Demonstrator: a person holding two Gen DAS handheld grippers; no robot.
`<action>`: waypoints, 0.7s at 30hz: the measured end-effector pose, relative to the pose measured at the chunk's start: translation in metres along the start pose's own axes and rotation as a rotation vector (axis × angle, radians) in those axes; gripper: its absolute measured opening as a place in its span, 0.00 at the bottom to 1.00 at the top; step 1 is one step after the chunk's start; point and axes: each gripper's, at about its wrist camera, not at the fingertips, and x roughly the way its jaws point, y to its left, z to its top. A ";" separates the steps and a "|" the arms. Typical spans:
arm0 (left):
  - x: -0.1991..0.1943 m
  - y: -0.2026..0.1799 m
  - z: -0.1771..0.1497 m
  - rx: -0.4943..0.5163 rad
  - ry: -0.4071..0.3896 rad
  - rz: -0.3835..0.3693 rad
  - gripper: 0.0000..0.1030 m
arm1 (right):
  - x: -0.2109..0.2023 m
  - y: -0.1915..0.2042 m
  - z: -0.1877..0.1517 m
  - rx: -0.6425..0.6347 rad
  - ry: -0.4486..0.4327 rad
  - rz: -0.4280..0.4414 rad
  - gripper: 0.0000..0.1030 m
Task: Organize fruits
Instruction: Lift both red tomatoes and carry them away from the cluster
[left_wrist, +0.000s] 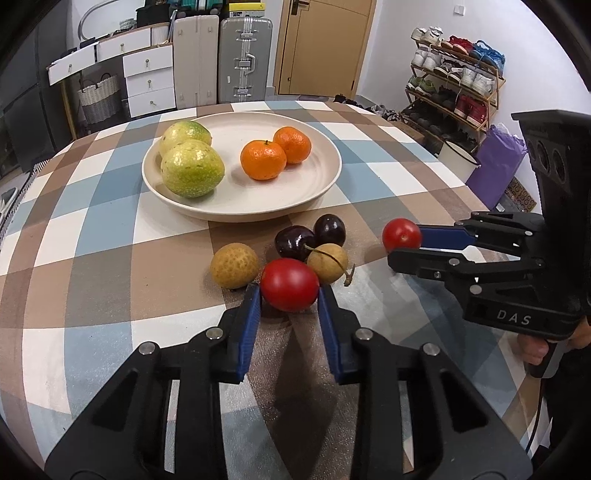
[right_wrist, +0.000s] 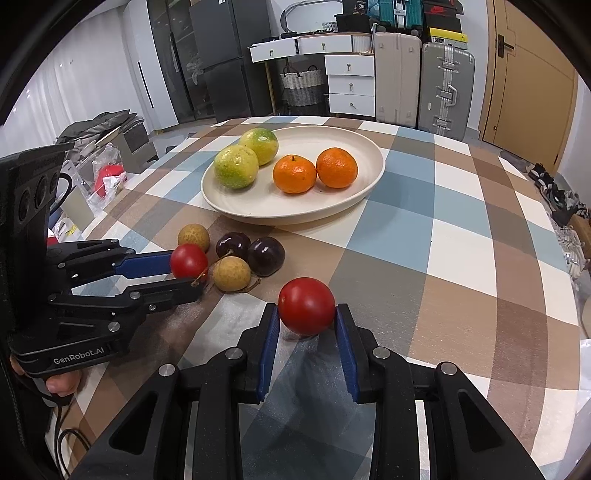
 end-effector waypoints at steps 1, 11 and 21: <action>-0.002 0.001 0.000 -0.003 -0.004 0.000 0.28 | -0.001 0.001 0.000 -0.001 -0.002 -0.001 0.30; -0.030 0.013 -0.002 -0.045 -0.083 -0.004 0.28 | -0.018 0.008 0.004 -0.002 -0.038 0.009 0.30; -0.051 0.022 0.002 -0.064 -0.125 0.013 0.28 | -0.025 0.007 0.009 0.000 -0.062 0.001 0.30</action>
